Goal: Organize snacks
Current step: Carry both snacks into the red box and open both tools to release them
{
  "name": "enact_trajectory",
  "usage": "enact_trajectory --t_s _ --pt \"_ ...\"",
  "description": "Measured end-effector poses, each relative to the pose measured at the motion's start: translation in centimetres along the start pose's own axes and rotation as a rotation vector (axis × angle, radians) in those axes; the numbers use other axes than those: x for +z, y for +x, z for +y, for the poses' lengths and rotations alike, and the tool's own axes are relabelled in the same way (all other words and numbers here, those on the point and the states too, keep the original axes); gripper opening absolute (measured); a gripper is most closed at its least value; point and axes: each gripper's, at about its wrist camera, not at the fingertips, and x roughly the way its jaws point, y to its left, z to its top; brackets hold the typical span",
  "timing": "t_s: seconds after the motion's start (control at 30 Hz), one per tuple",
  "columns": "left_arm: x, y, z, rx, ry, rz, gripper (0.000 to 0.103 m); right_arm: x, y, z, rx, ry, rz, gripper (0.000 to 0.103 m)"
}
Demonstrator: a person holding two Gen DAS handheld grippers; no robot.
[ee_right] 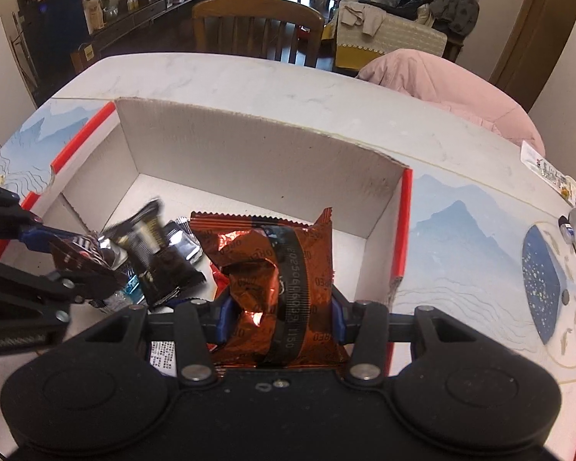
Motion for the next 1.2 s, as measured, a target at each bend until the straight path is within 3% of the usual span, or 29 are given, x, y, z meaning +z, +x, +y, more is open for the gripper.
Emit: enact_trajectory --t_s 0.17,0.4,0.47,0.7,1.2 --pt "0.1 1.3 -0.5 0.017 0.002 0.037 0.037 -0.2 0.7 -0.2 0.000 -0.005 0.006 0.046" --pt "-0.1 2.0 -0.5 0.036 -0.013 0.051 0.039 -0.4 0.2 -1.0 0.001 0.025 -0.024 0.063" --pt "-0.2 1.9 -0.4 0.036 -0.019 0.051 0.039 -0.5 -0.1 -1.2 0.008 0.035 -0.031 0.063" --pt "-0.6 0.2 0.7 0.020 -0.069 0.004 0.046 -1.2 -2.0 -1.6 0.045 0.075 -0.077 0.075" --pt "-2.8 -7.2 3.4 -0.073 -0.125 -0.174 0.048 -1.4 -8.0 1.3 0.102 0.100 -0.197 0.082"
